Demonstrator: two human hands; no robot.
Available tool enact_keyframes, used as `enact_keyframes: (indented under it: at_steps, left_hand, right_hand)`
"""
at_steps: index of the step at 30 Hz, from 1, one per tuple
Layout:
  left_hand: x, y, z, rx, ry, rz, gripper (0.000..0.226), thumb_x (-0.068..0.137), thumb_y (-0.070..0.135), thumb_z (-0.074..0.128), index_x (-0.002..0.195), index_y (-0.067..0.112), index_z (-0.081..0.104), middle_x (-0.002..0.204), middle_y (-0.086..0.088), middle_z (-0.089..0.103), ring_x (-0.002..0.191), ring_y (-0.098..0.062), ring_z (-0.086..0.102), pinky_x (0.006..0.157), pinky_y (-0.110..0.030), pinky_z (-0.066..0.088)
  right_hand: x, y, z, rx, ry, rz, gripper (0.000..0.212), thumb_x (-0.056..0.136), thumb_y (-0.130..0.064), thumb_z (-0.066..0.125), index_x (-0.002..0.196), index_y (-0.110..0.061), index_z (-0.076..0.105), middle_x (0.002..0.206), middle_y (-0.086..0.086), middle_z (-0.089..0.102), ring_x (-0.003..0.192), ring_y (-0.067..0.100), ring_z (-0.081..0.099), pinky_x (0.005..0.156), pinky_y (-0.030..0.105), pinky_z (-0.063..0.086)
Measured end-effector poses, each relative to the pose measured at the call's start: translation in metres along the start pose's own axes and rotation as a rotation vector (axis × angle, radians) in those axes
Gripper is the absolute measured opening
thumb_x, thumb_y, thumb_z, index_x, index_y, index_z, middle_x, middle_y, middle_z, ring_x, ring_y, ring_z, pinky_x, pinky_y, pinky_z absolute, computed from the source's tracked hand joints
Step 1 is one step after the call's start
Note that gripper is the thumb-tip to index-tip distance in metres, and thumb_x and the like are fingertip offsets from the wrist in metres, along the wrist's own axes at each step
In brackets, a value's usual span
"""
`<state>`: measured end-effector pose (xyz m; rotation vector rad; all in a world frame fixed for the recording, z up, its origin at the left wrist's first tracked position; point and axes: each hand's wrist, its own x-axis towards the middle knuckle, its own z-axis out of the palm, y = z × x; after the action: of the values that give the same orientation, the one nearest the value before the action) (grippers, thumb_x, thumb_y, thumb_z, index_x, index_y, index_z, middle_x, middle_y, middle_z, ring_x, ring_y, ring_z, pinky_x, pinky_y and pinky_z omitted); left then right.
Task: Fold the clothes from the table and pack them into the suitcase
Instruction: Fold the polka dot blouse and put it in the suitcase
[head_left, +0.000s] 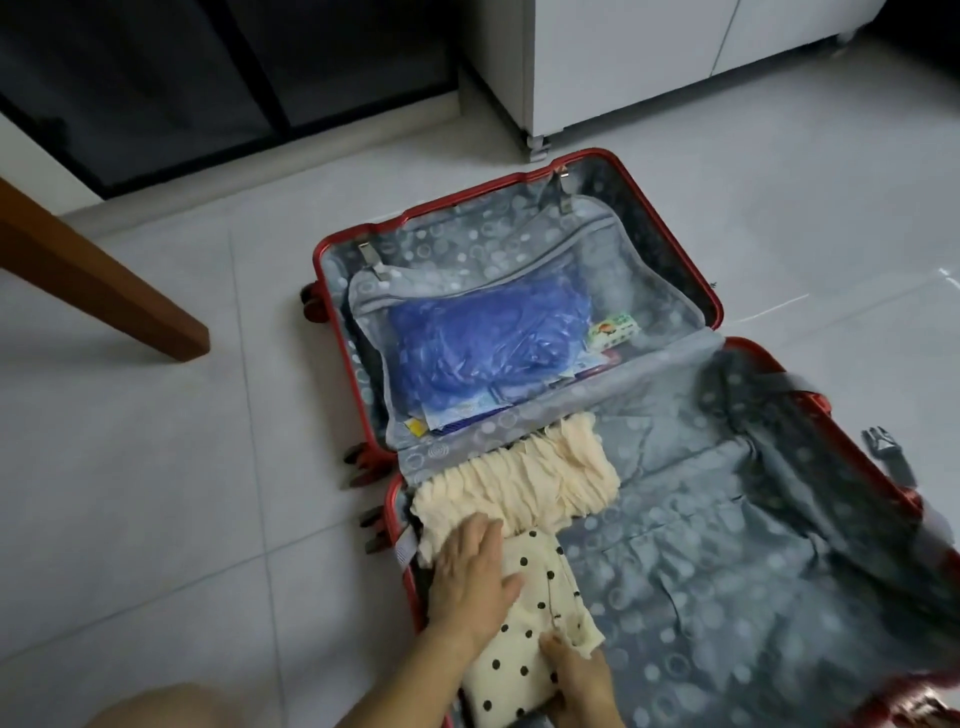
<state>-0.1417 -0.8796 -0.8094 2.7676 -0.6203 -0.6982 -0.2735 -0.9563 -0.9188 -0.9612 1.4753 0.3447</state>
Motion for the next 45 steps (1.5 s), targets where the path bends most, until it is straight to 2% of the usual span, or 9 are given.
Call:
enact_keyframes:
  at_steps: [5,7,11,13,16,19,23,28,45]
  left_hand:
    - [-0.048,-0.003,0.025,0.072,-0.016,0.135,0.101,0.037,0.063,0.082,0.125,0.026,0.049,0.13,0.0,0.048,0.117,-0.02,0.049,0.087,-0.036,0.055]
    - [-0.056,-0.01,0.042,0.123,-0.137,0.104,0.123,0.026,0.067,0.081,0.135,0.022,0.044,0.135,-0.006,0.049,0.121,-0.026,0.046,0.099,-0.042,0.047]
    - [-0.052,-0.016,0.059,0.255,-0.15,0.151,0.085,0.061,0.04,0.064,0.138,0.017,0.036,0.158,-0.011,0.009,0.123,-0.034,0.043,0.109,-0.044,0.019]
    - [-0.048,-0.016,0.058,0.222,-0.269,0.14,0.077,0.069,0.039,0.062,0.137,0.016,0.034,0.16,-0.006,0.001,0.129,-0.035,0.04,0.109,-0.045,0.024]
    - [-0.033,-0.022,0.063,0.352,-0.287,0.102,0.091,0.088,0.033,0.059,0.151,0.02,-0.006,0.158,0.001,-0.02,0.145,-0.029,-0.009,0.117,-0.046,0.005]
    - [-0.025,-0.023,0.063,0.293,-0.279,0.1,0.096,0.079,0.043,0.069,0.152,0.027,0.009,0.16,-0.001,0.003,0.145,-0.027,-0.003,0.117,-0.045,0.014]
    - [-0.024,-0.031,0.065,0.35,-0.421,0.126,0.105,0.08,0.043,0.068,0.151,0.027,-0.009,0.16,0.0,-0.01,0.146,-0.029,-0.008,0.118,-0.043,0.0]
    - [-0.019,-0.032,0.054,0.383,-0.438,0.125,0.121,0.072,0.055,0.073,0.148,0.029,-0.017,0.158,0.002,-0.017,0.145,-0.027,-0.014,0.117,-0.041,-0.006]
    - [-0.031,-0.02,0.004,0.376,-0.309,0.167,0.111,0.076,0.052,0.07,0.151,0.022,-0.006,0.16,-0.006,-0.004,0.147,-0.029,-0.004,0.118,-0.045,0.001]
  right_hand:
    - [-0.087,-0.066,-0.014,-0.352,0.025,-0.109,0.051,0.071,-0.03,0.075,0.11,-0.006,0.052,0.095,0.012,0.062,0.092,0.028,0.057,0.085,0.038,0.048]
    - [-0.09,-0.071,-0.026,-0.696,0.178,-0.323,0.09,0.062,-0.049,0.078,0.133,-0.012,0.037,0.122,0.013,0.054,0.109,0.03,0.053,0.091,0.039,0.043]
    - [-0.069,-0.065,-0.031,-1.379,0.071,-0.966,0.121,0.031,-0.042,0.087,0.142,-0.037,0.038,0.143,0.005,0.044,0.117,0.03,0.058,0.082,0.042,0.053]
    - [-0.056,-0.064,-0.027,-1.432,-0.029,-1.059,0.134,0.026,-0.029,0.088,0.146,-0.038,0.028,0.155,0.0,0.026,0.116,0.028,0.06,0.078,0.039,0.055]
    - [-0.045,-0.068,-0.028,-1.58,-0.148,-1.031,0.152,0.026,-0.037,0.089,0.149,-0.038,0.0,0.159,0.001,0.007,0.119,0.028,0.057,0.077,0.036,0.057]
    - [-0.035,-0.071,-0.025,-1.648,-0.271,-0.998,0.125,0.073,-0.037,0.072,0.126,-0.054,-0.04,0.151,0.001,-0.035,0.146,0.029,0.01,0.109,0.043,0.033]
    - [-0.032,-0.072,-0.023,-1.608,-0.215,-1.032,0.11,0.063,-0.045,0.075,0.141,-0.041,-0.002,0.154,0.0,-0.026,0.142,0.031,0.025,0.101,0.045,0.043]
    - [-0.035,-0.071,-0.02,-1.637,-0.252,-1.001,0.094,0.086,-0.032,0.063,0.148,-0.039,-0.007,0.139,-0.012,-0.048,0.146,0.023,-0.006,0.11,0.042,0.032]
    - [-0.065,-0.09,-0.031,-1.468,-0.225,-1.028,0.103,0.082,-0.038,0.063,0.137,-0.054,-0.023,0.151,-0.009,-0.031,0.142,0.022,0.022,0.094,0.031,0.046]
